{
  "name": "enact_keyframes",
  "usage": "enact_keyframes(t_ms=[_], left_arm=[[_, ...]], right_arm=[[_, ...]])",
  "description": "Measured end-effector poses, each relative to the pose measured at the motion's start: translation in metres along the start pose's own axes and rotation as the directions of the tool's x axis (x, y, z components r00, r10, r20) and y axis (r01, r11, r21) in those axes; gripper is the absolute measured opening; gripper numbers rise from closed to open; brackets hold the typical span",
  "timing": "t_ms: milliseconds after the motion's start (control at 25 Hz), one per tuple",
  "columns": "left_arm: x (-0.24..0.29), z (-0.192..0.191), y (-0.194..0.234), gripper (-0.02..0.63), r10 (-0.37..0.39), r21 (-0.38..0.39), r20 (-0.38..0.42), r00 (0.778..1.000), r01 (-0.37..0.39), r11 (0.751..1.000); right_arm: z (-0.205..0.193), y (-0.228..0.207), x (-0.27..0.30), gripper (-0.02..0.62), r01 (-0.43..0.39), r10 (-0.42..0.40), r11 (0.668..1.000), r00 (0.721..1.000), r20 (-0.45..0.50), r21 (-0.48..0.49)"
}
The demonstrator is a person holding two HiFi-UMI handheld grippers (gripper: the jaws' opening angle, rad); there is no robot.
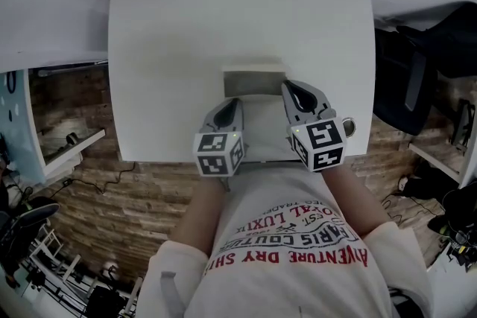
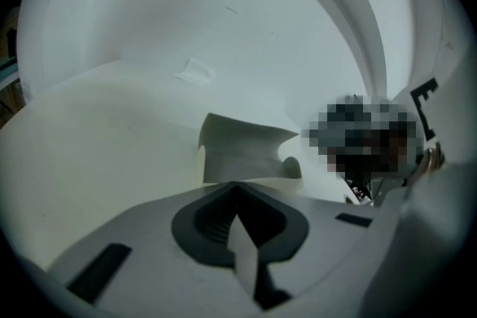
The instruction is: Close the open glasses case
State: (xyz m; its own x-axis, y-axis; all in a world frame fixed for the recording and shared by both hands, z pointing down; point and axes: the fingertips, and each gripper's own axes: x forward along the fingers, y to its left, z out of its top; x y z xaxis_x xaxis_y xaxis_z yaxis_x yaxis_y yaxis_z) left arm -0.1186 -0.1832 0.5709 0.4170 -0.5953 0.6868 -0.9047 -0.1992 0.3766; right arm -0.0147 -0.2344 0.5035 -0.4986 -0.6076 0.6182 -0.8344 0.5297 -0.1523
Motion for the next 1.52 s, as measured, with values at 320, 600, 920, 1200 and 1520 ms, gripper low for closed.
enact_keyframes(t_ms=[320,600,920,1200,1520], left_arm=[[-0.001,0.0,0.0,0.008,0.005,0.042,0.0,1.0,-0.005,0.999],[0.0,0.001,0.0,0.008,0.0,0.058,0.008,1.0,0.0,0.998],[0.001,0.003,-0.001,0.008,-0.009,0.084,0.006,1.0,0.009,0.996],[0.001,0.004,0.001,0.006,-0.027,0.11,-0.008,1.0,0.028,0.994],[0.0,0.004,0.001,0.006,-0.052,0.128,-0.022,0.998,0.054,0.99]], right_arm=[[0.015,-0.025,0.025,0.012,0.075,-0.076,0.996,0.997,-0.025,-0.039],[0.01,-0.024,0.021,0.012,0.074,-0.073,0.997,0.997,-0.013,0.013],[-0.001,-0.016,0.01,0.012,0.072,-0.072,0.997,0.997,-0.001,0.028],[-0.016,-0.008,0.003,0.012,0.106,-0.107,0.993,0.994,0.018,0.054],[-0.028,-0.003,0.0,0.012,0.161,-0.163,0.986,0.985,0.059,0.038]])
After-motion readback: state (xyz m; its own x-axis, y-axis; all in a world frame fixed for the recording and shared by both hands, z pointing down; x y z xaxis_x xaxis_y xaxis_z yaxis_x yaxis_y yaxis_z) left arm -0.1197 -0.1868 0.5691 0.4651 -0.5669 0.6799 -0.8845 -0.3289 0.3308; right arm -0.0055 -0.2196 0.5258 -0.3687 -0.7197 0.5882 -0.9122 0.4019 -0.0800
